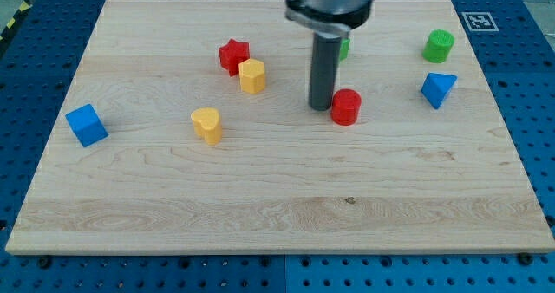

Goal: Move your arm to the yellow hexagon

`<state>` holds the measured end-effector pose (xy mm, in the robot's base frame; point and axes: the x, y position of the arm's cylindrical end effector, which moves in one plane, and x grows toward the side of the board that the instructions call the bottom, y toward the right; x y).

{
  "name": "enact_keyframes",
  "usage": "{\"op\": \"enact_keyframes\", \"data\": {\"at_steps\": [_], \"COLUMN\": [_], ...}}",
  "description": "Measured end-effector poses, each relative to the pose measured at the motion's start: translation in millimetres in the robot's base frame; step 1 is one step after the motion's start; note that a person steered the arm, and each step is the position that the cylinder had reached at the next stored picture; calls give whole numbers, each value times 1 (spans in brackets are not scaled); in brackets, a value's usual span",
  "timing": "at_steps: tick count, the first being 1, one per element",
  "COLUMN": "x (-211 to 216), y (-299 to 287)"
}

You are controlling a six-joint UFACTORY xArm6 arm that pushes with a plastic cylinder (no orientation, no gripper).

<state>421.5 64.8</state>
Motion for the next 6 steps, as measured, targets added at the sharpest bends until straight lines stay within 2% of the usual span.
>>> {"op": "enact_keyframes", "data": {"at_steps": [1,3,4,6], "x": [-15,-18,-18,-41], "y": [0,-60,-71,-61]}}
